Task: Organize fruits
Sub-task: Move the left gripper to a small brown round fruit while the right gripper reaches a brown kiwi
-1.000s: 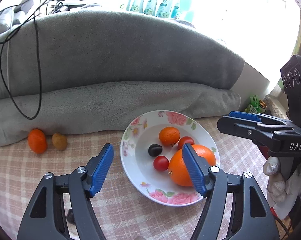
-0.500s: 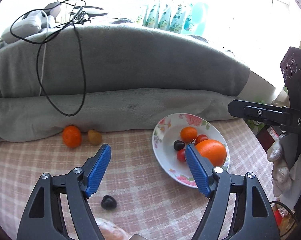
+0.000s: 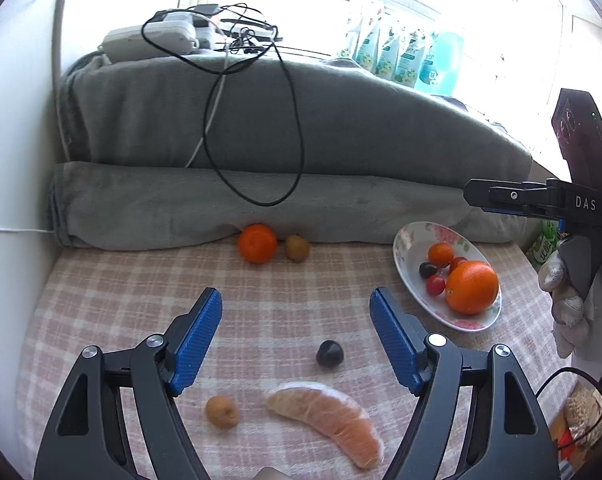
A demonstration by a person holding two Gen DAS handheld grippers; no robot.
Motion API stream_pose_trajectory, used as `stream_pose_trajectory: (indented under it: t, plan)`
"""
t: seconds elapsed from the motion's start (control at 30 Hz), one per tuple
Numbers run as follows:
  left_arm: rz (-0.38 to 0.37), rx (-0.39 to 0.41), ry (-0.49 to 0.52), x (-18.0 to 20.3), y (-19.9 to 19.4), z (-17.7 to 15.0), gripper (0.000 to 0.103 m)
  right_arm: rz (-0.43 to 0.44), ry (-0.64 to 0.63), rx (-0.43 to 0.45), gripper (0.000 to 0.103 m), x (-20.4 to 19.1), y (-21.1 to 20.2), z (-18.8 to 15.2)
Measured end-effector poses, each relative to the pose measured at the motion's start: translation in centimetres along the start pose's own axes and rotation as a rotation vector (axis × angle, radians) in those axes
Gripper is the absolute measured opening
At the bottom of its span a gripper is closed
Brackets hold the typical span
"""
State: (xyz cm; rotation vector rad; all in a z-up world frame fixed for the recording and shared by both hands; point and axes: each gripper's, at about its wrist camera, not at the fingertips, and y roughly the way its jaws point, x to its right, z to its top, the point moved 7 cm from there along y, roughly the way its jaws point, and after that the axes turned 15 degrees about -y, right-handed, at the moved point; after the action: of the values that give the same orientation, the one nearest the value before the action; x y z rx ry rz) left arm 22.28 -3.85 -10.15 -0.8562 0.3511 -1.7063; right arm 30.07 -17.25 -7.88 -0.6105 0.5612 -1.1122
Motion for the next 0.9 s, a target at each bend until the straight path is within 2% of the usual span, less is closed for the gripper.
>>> stream_pose_trajectory:
  t: [0.33,0.6,0.83,0.9]
  plan:
    - [0.057,-0.002,-0.045,-5.1,-1.3,-1.2,0.076,0.054,-0.019,-0.05,0.098,-2.6,3.7,0.9]
    - [0.074,-0.029,-0.055,-6.7,-1.3,-2.6,0.075,0.093,-0.037,-0.106,0.098,-4.9,7.1,1.2]
    - [0.066,-0.071,-0.052,-7.3,-0.9,-4.0,0.059,0.108,0.002,-0.154,0.098,-5.5,10.0,1.3]
    - [0.059,-0.087,-0.044,-7.3,-0.6,-4.5,0.052,0.106,0.021,-0.172,0.091,-5.3,10.8,1.3]
